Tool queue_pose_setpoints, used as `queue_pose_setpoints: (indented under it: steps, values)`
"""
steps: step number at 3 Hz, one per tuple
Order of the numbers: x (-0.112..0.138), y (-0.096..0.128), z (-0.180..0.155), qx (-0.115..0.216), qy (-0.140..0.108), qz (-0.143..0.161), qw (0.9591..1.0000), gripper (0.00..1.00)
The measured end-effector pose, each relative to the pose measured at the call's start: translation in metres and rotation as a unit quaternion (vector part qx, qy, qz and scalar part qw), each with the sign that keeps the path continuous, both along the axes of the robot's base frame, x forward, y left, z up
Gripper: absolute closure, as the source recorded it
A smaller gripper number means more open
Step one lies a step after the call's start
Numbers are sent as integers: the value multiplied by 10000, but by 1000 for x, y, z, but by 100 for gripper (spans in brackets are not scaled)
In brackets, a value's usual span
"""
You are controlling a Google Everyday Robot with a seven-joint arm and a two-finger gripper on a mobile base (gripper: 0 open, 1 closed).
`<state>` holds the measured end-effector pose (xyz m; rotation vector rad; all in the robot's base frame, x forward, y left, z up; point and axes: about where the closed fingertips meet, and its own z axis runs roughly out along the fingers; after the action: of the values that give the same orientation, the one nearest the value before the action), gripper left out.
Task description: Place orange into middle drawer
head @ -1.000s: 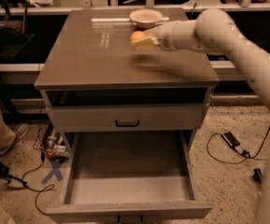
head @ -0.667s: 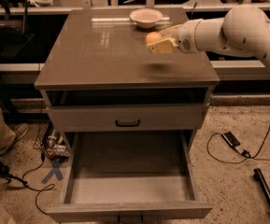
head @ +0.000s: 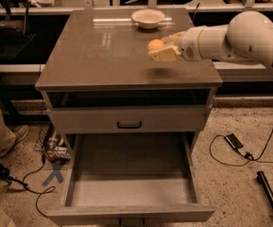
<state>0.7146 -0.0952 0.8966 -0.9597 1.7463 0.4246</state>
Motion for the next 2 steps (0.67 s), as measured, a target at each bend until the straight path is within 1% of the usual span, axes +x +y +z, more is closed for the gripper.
queue_pose_setpoints:
  steps: [1, 2]
  values:
    - [-53, -18, -2, 24, 76, -358, 9993, 100]
    - [-104, -27, -21, -9, 233, -653, 9976, 100]
